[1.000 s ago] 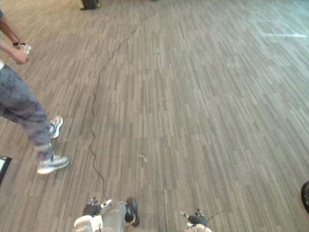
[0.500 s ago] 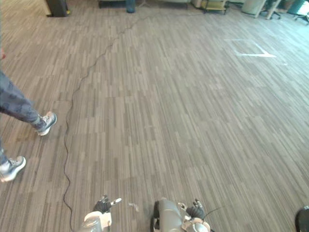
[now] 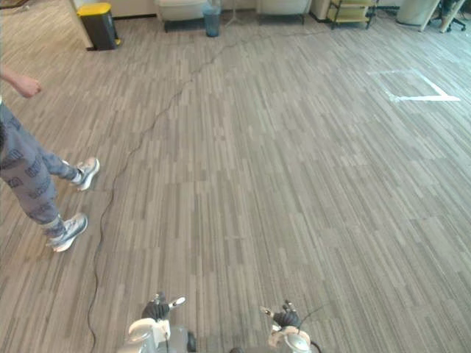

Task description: Pick up cushions and gather them together orderly.

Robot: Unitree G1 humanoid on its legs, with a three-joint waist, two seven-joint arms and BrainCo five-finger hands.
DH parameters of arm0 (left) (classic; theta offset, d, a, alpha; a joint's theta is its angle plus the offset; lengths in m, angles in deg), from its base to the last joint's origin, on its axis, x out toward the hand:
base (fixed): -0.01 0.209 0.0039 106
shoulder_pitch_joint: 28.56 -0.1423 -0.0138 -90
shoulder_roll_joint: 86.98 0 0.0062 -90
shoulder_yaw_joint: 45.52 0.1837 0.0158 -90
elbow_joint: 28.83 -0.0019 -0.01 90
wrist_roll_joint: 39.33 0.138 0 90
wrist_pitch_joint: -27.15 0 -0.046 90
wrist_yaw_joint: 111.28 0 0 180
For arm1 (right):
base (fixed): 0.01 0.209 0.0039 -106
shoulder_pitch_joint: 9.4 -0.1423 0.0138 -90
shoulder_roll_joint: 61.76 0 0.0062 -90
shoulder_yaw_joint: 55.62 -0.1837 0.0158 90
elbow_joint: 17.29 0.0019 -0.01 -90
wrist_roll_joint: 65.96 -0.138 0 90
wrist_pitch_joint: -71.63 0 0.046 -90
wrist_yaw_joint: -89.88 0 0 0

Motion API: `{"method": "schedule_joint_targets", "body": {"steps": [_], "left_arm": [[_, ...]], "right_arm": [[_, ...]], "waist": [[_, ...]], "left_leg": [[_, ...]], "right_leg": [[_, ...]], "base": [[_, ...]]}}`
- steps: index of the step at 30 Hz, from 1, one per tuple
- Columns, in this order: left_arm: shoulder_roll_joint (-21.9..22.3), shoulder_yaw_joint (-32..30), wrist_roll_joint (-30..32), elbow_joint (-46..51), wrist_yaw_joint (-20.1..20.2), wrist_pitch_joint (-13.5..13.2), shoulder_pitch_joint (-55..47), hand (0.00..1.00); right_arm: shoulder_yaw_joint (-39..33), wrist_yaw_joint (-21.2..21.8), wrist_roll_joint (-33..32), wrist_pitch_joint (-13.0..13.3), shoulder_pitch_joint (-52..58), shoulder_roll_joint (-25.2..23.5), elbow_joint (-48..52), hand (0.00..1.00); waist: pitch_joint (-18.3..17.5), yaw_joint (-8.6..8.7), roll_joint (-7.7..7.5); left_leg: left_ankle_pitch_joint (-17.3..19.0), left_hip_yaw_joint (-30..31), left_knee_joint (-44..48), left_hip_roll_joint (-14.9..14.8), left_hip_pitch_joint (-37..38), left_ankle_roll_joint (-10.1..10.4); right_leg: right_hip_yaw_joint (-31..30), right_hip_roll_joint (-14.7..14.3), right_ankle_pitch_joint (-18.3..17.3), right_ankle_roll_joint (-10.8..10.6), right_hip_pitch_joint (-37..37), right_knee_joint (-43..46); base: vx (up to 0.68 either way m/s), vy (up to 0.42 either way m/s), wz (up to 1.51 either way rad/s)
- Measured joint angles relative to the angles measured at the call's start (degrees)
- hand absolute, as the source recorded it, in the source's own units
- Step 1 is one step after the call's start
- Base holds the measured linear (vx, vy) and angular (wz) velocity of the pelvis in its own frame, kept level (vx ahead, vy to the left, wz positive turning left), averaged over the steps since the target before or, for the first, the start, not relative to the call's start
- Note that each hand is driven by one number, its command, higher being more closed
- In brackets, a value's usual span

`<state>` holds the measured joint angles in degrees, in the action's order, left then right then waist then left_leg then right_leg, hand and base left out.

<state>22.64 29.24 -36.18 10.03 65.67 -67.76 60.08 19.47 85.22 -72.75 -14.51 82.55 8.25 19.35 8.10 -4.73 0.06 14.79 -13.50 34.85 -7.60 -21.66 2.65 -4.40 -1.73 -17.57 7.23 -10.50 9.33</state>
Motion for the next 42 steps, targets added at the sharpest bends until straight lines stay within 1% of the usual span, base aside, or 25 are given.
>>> {"method": "schedule_joint_targets", "body": {"steps": [3,4,7,8,9,10,12,13,16,18,19,20,21,23,25,26,28,30,33,34,36,38,39,40,42], "left_arm": [[-0.5,0.5,-0.1,1.5,0.0,-1.3,-1.4,0.00],[-1.1,0.5,0.0,1.7,0.0,-1.3,-1.6,0.00],[-2.4,0.3,-1.1,0.8,0.0,-0.9,-1.5,0.00],[-2.9,0.4,-1.6,-0.7,-0.1,-0.5,-1.0,0.00],[-2.5,0.7,-2.1,-2.1,-0.2,0.3,-0.3,0.00],[-2.3,0.7,-2.2,-2.3,-0.2,0.4,-0.3,0.00],[-1.1,1.4,-2.4,-4.0,-0.2,0.5,0.4,0.00],[-0.9,1.4,-2.7,-4.2,-0.1,0.5,0.7,0.00],[-0.5,1.1,-3.3,-4.8,-0.1,0.6,1.8,0.00],[-0.5,1.2,-3.3,-5.5,-0.1,0.5,1.6,0.00],[-0.7,1.6,-3.2,-6.3,0.0,0.5,1.6,0.00],[-0.1,1.5,-3.2,-7.1,0.0,0.6,1.8,0.00],[-0.1,1.4,-3.1,-7.1,0.2,0.6,1.7,0.00],[0.4,0.0,-1.7,-6.6,0.7,0.6,1.7,0.00],[-0.1,-1.6,-1.1,-5.2,0.7,0.6,0.5,0.00],[-0.1,-1.8,-1.1,-3.8,0.6,0.5,0.1,0.00],[-0.4,-1.8,-1.1,-2.2,0.6,0.5,-0.2,0.00],[-0.2,-1.6,-2.3,0.0,0.6,0.1,-0.6,0.00],[0.2,-1.7,-3.4,0.6,0.6,-0.8,-0.7,0.00],[-0.2,-1.3,-3.4,0.1,0.5,-1.2,-0.9,0.00],[0.0,-0.6,-3.4,0.0,0.5,-1.8,-1.1,0.00],[-0.5,0.3,-3.3,-0.5,0.5,-2.1,-1.5,0.00],[-1.9,0.7,-3.2,-2.0,0.6,-1.9,-1.5,0.00],[-2.1,0.7,-3.2,-2.3,0.6,-1.9,-1.4,0.00],[-3.2,0.7,-3.2,-3.0,0.5,-1.8,-1.1,0.00]], "right_arm": [[-0.4,-0.2,0.1,-0.1,1.0,-0.1,-0.2,0.00],[-0.1,0.0,0.2,-0.1,2.0,-0.1,-0.8,0.00],[-0.1,0.0,0.2,-0.1,2.5,-0.1,-1.5,0.00],[-0.2,0.1,0.2,0.2,2.7,0.4,-1.2,0.00],[-0.2,0.1,0.2,0.4,2.9,0.4,-0.1,0.00],[-0.2,0.1,0.2,0.3,3.1,0.4,0.3,0.00],[-0.3,0.3,0.5,0.3,3.8,0.5,2.5,0.00],[-0.4,0.2,0.7,0.6,3.8,0.5,3.2,0.00],[-1.8,0.2,0.7,1.0,3.7,0.5,4.3,0.00],[-2.8,0.2,0.8,1.2,3.7,0.7,3.7,0.00],[-3.1,0.3,1.2,1.2,3.8,1.3,2.2,0.00],[-3.1,0.5,1.5,0.9,3.2,2.6,1.1,0.00],[-3.7,0.6,2.0,0.6,1.6,3.2,0.3,0.00],[-5.3,0.8,2.4,0.4,0.8,3.0,0.4,0.00],[-3.7,0.8,2.3,0.2,1.0,2.6,0.7,0.00],[-1.5,0.8,2.3,0.1,0.9,1.9,0.5,0.00],[0.3,0.8,2.2,0.0,0.7,1.3,0.4,0.00],[1.7,0.9,2.2,-0.1,-0.1,0.4,0.2,0.00],[1.3,1.1,2.2,-0.4,-0.7,0.0,0.1,0.00],[-0.6,1.1,2.2,-0.4,-0.7,0.6,-0.5,0.00],[-0.8,0.9,2.2,-0.4,-0.8,2.2,-1.9,0.00],[-1.8,0.7,2.2,-0.5,0.1,2.8,-4.3,0.00],[-2.9,0.7,2.2,-0.4,1.7,2.3,-4.5,0.00],[-3.1,0.7,2.2,-0.4,1.7,2.1,-4.7,0.00],[-3.3,0.8,2.2,-0.5,2.0,1.5,-5.0,0.00]], "waist": [[-2.1,-0.95,-1.89],[-4.1,-1.30,-3.43],[-4.9,-0.90,-6.18],[-4.4,-0.25,-6.00],[-3.9,0.29,-5.36],[-3.8,0.37,-5.25],[-3.1,1.62,-3.05],[-3.1,2.17,-3.06],[-2.7,3.55,-3.32],[-2.7,4.23,-3.23],[-2.5,4.55,-3.43],[-2.8,4.51,-1.51],[-2.8,4.16,-0.07],[-1.4,4.75,0.93],[-1.2,4.42,1.26],[-0.7,3.35,0.56],[-0.3,2.43,-0.30],[-0.2,0.76,-0.32],[0.0,0.22,-0.20],[-0.1,0.27,-0.27],[-0.8,0.19,0.38],[-2.8,-0.13,-0.43],[-4.5,1.39,-2.57],[-4.4,1.52,-2.75],[-3.5,1.43,-4.38]], "left_leg": [[-10.8,-0.4,-11.8,1.7,-2.1,2.0],[-10.2,-1.6,-10.4,2.9,-2.2,-0.7],[-5.5,-5.2,-9.3,3.7,3.8,-3.0],[-4.5,-6.4,-12.8,4.1,10.1,-4.2],[-3.5,-6.9,-16.2,4.2,16.5,-4.4],[-3.4,-7.2,-16.9,4.1,18.0,-4.5],[-1.3,-11.0,-22.9,3.5,27.9,-4.2],[-0.5,-11.8,-24.0,3.4,30.1,-3.5],[1.4,-14.5,-25.0,3.2,36.7,-3.0],[1.4,-13.8,-25.8,3.5,40.3,-3.0],[1.4,-12.2,-26.6,4.6,42.9,-2.9],[1.2,-11.6,-26.9,3.4,43.9,-2.5],[-2.1,-11.2,-26.2,2.8,43.2,1.0],[-12.9,-7.2,-16.7,2.6,40.7,1.9],[-15.5,-3.1,7.8,-1.2,31.5,2.5],[-11.6,-3.1,22.1,-3.4,24.4,2.1],[-7.0,-3.2,27.6,-4.1,16.9,1.0],[-1.8,-3.8,20.4,-4.0,7.1,-1.2],[-0.6,-3.2,5.7,-2.2,3.1,-0.5],[-3.7,-1.5,-8.5,0.4,2.0,2.0],[-7.0,-0.4,-15.9,1.2,-0.1,2.6],[-15.1,-0.2,-16.5,3.2,-0.2,-0.6],[-13.2,-2.2,-16.0,5.7,1.3,-3.8],[-12.7,-2.4,-15.9,5.9,2.0,-3.9],[-9.3,-3.7,-17.4,7.1,8.0,-4.4]], "right_leg": [[-5.6,4.5,-4.3,-1.7,-3.2,-1.1],[-7.3,6.4,-4.5,-2.7,-2.3,0.5],[-9.3,7.5,3.3,-11.6,3.6,18.5],[-9.0,6.7,8.8,-17.7,9.4,33.7],[-6.9,5.6,7.9,-16.7,15.0,45.9],[-6.3,5.4,7.4,-16.1,16.2,47.7],[2.3,4.4,3.5,-11.0,26.7,54.1],[5.4,4.6,2.3,-10.7,29.8,53.2],[15.3,4.6,0.7,-7.9,36.9,42.8],[18.9,3.3,3.5,-5.7,37.0,29.6],[19.4,2.7,10.9,1.3,36.7,20.9],[20.3,1.4,9.8,2.1,35.9,21.6],[21.0,1.1,8.5,3.5,36.0,22.5],[20.8,1.2,5.5,5.6,32.6,23.7],[17.6,-1.5,4.6,3.9,23.7,15.4],[15.1,-3.2,4.5,3.8,17.9,11.0],[11.8,-4.2,4.5,3.8,12.3,7.1],[4.8,-5.0,4.2,3.8,5.7,1.9],[-1.4,-3.6,2.7,2.4,1.2,-0.5],[-5.0,-1.3,0.9,1.5,-1.8,-2.2],[-7.3,-0.1,-0.8,-0.1,-3.3,-3.5],[-9.9,2.8,-2.9,-2.3,-5.0,-2.5],[-10.6,5.2,-2.0,-4.5,-1.8,5.9],[-10.6,5.3,-1.5,-5.5,-1.2,7.9],[-10.4,4.6,4.5,-14.0,4.2,25.2]], "base": [[0.58,0.257,-0.98],[0.72,0.306,-0.77],[0.85,0.347,-0.64],[0.78,0.265,-1.04],[0.63,0.200,-0.92],[0.45,0.139,-0.91],[0.52,0.196,-0.85],[0.53,0.182,-0.54],[0.58,0.090,-0.27],[0.66,-0.036,0.02],[0.72,-0.078,0.02],[0.73,-0.052,-0.18],[0.71,-0.059,-0.28],[0.72,-0.131,-0.29],[0.58,-0.106,-0.50],[0.62,-0.070,-0.72],[0.47,-0.025,-0.92],[0.45,0.064,-1.48],[0.52,0.172,-1.36],[0.44,0.177,-0.95],[0.57,0.280,-0.89],[0.82,0.404,-0.72],[0.74,0.328,-0.32],[0.72,0.325,-0.21],[0.59,0.267,-0.41]]}}
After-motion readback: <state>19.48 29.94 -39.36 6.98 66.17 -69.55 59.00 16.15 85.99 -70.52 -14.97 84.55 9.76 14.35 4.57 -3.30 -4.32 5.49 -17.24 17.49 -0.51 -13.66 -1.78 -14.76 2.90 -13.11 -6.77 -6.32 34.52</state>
